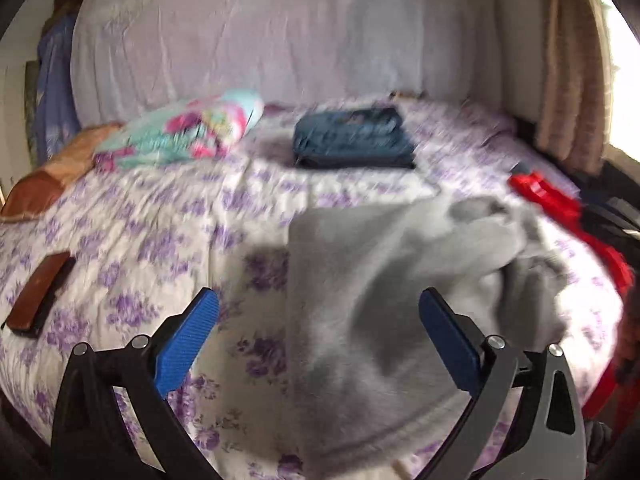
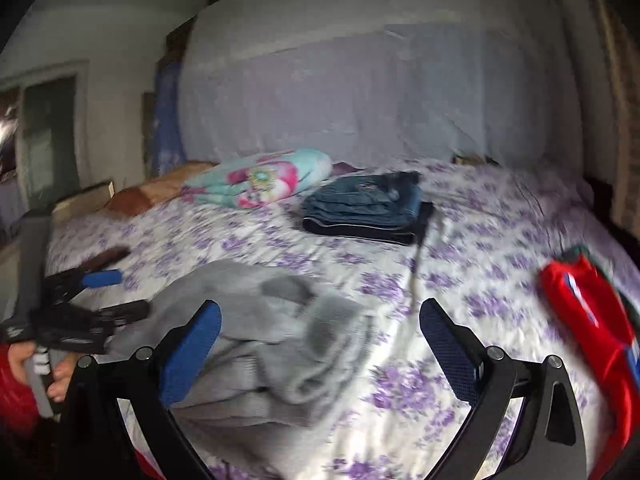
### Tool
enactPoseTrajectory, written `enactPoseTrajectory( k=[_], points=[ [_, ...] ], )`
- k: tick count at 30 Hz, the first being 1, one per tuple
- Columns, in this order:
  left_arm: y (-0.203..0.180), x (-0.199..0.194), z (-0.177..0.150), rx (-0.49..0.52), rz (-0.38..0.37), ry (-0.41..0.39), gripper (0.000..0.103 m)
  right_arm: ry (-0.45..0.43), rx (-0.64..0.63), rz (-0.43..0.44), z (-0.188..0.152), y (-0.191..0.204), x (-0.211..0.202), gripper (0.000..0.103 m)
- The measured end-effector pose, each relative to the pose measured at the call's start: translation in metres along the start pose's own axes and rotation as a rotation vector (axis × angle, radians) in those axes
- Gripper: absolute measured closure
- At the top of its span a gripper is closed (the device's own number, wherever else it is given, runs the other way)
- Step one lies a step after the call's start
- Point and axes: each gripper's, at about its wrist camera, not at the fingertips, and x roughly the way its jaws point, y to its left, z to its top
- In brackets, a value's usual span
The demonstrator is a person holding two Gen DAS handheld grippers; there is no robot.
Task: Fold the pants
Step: 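Grasp the grey pants bundle with the right gripper and lift its end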
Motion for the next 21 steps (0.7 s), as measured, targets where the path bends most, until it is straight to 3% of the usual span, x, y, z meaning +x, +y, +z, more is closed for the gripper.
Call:
enactPoseTrajectory(
  k=[3, 5, 9, 14, 18, 21],
  points=[
    [-0.005, 0.027, -0.015, 0.008, 0.042, 0.070, 0.004, 0.086, -0.125, -0.071, -0.014, 0.023, 0.024, 0.004],
    [-0.002, 0.030, -0.023, -0.029, 0.046, 0.048, 0.004, 0.251, -0.171, -0.125, -0.040, 0.024, 0.058, 0.004],
    [-0.002, 0.031, -0.026, -0.036, 0.032, 0.056, 0.004, 0.274, 0.087, 0.037, -0.060, -0.013, 0.062, 0.003],
    [-0.008, 0.025, -0.028, 0.004, 0.071, 0.029, 0.004, 0.223, 0.070, 0.010, -0.061, -0.008, 0.052, 0.003],
    [-0.007, 0.022, -0.027, 0.006, 0.080, 0.026, 0.004, 0.214, 0.104, 0.036, -0.052, -0.011, 0.040, 0.004],
    [-0.008, 0.022, -0.026, 0.014, 0.090, 0.023, 0.004, 0.136, 0.088, 0.019, -0.034, -0.008, 0.024, 0.004]
  ],
)
